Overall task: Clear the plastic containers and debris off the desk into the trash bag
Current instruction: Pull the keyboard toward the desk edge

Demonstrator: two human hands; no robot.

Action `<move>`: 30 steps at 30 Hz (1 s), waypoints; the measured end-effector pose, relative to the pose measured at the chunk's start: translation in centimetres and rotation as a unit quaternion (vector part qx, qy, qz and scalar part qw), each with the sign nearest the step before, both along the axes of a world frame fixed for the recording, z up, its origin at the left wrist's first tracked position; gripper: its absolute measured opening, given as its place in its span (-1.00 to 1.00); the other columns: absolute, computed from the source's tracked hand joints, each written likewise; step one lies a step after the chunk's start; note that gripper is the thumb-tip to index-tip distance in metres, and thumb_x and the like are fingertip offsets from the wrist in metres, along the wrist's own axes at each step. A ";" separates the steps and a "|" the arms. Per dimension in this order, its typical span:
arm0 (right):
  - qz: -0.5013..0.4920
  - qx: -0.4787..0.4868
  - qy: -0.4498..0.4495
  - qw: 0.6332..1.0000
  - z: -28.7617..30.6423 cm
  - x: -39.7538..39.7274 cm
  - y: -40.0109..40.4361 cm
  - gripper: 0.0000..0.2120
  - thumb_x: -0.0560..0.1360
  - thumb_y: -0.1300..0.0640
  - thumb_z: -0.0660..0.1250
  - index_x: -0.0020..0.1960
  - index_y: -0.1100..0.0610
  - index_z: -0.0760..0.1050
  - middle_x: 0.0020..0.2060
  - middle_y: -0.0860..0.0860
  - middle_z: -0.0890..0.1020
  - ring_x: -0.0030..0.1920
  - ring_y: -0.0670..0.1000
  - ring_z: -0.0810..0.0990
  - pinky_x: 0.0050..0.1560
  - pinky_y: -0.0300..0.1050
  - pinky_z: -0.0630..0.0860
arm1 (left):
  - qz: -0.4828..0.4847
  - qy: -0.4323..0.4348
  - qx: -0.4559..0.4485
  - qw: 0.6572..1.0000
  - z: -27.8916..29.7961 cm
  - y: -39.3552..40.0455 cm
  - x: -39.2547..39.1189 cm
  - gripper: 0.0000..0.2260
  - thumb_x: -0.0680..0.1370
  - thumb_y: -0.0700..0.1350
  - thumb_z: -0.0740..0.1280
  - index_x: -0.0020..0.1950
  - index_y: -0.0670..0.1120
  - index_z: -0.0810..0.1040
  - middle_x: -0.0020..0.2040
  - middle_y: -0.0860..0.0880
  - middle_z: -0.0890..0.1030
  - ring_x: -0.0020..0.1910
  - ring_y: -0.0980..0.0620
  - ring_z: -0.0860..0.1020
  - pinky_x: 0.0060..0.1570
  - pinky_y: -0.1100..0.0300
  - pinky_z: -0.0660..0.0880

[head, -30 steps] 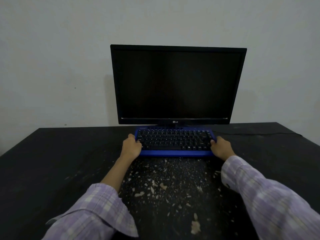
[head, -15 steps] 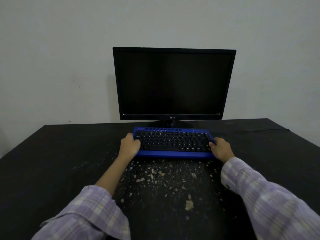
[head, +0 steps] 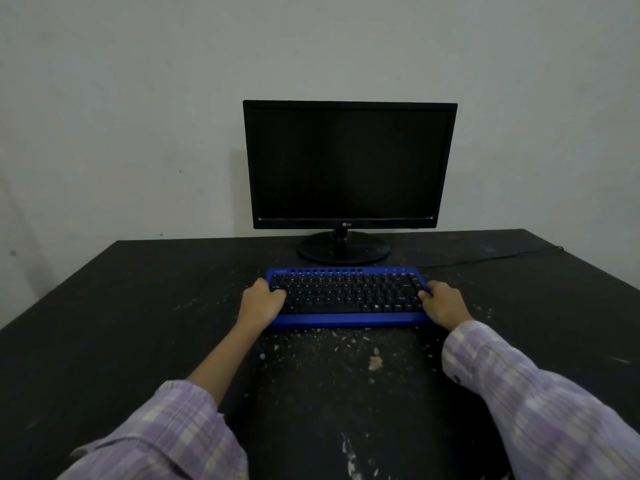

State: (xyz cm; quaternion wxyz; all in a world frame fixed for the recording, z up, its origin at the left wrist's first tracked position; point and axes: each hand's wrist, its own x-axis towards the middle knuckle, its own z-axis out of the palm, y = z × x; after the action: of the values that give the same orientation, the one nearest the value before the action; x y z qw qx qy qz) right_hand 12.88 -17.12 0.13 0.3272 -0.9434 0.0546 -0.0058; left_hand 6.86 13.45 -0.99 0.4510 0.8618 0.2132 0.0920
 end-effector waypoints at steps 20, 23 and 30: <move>-0.001 -0.028 -0.013 1.000 -0.2 -0.2 -0.5 -0.66 0.58 0.16 0.22 0.33 0.24 0.40 0.21 0.21 0.53 0.18 0.15 0.53 0.18 -0.03 0.43 | -0.047 0.033 -0.009 0.998 0.5 0.2 -0.2 -0.43 0.50 0.02 0.36 0.43 -0.14 0.28 0.33 -0.16 0.43 0.25 -0.10 0.44 0.07 0.12 0.33; -0.003 -0.024 -0.013 1.000 -0.2 0.0 -0.5 -0.66 0.59 0.16 0.21 0.33 0.24 0.40 0.22 0.22 0.53 0.19 0.16 0.52 0.18 -0.04 0.43 | -0.040 0.035 -0.025 0.998 0.7 0.1 0.0 -0.44 0.51 0.02 0.35 0.44 -0.13 0.27 0.35 -0.16 0.41 0.27 -0.11 0.42 0.09 0.11 0.33; 0.021 -0.027 -0.016 0.999 -0.5 0.1 -1.0 -0.62 0.60 0.08 0.19 0.36 0.22 0.37 0.23 0.20 0.53 0.20 0.15 0.52 0.17 -0.05 0.42 | -0.068 0.033 -0.005 0.997 1.0 -0.1 0.1 -0.42 0.50 -0.03 0.38 0.45 -0.13 0.26 0.39 -0.16 0.37 0.33 -0.12 0.38 0.26 0.02 0.34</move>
State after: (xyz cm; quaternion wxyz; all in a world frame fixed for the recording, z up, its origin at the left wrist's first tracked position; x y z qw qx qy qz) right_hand 12.93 -18.10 -0.33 0.3021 -0.9527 0.0292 -0.0153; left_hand 6.91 13.35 0.02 0.4529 0.8747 0.1694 0.0312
